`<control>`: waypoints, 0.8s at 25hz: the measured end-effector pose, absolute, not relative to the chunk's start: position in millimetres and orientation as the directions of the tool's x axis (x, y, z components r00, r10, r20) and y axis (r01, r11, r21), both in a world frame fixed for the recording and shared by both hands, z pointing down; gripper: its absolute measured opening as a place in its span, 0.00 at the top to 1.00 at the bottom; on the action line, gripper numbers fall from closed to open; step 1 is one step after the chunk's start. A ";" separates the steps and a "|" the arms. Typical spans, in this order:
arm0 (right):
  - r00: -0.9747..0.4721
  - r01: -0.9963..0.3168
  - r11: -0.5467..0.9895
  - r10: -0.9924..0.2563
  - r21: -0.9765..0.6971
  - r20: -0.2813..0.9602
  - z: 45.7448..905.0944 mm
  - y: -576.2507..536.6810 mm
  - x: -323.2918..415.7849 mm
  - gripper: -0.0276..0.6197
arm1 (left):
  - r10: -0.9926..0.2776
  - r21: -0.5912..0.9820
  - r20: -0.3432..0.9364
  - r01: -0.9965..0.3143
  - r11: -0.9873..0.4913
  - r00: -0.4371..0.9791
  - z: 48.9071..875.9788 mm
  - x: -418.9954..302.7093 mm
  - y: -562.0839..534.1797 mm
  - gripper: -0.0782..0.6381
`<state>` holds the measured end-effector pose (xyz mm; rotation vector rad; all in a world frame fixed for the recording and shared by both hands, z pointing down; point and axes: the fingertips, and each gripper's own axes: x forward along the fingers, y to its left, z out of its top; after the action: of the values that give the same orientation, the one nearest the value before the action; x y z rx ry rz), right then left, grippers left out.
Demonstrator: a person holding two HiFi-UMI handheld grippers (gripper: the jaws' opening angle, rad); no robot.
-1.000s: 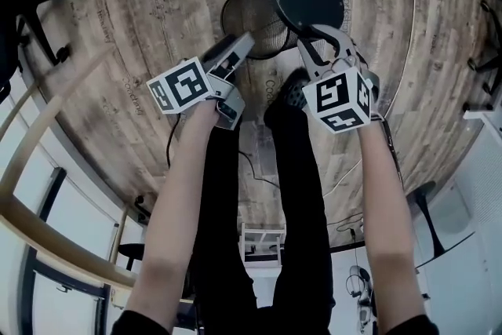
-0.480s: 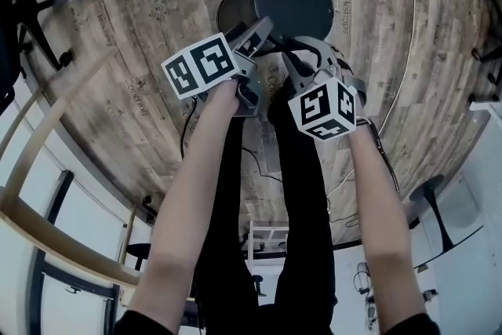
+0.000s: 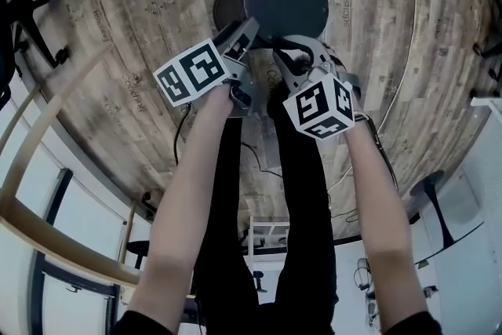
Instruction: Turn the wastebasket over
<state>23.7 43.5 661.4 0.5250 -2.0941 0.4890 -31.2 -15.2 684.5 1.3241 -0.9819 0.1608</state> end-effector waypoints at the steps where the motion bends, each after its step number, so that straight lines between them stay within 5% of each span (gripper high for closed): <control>1: -0.514 -0.535 0.831 -0.178 -0.152 0.839 661.7 45.4 21.3 0.80 | -0.421 0.734 0.675 -0.612 0.295 0.606 684.4 -32.9 -13.8 0.57; 20: -0.609 -0.562 0.730 -0.046 -0.390 0.792 666.6 77.1 -2.0 0.84 | -0.414 0.706 0.705 -0.625 0.332 0.576 728.2 -83.6 29.3 0.66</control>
<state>-2.0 77.1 666.6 0.4577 -2.1170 0.8082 -83.6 29.3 728.2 1.2864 -1.0195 0.1746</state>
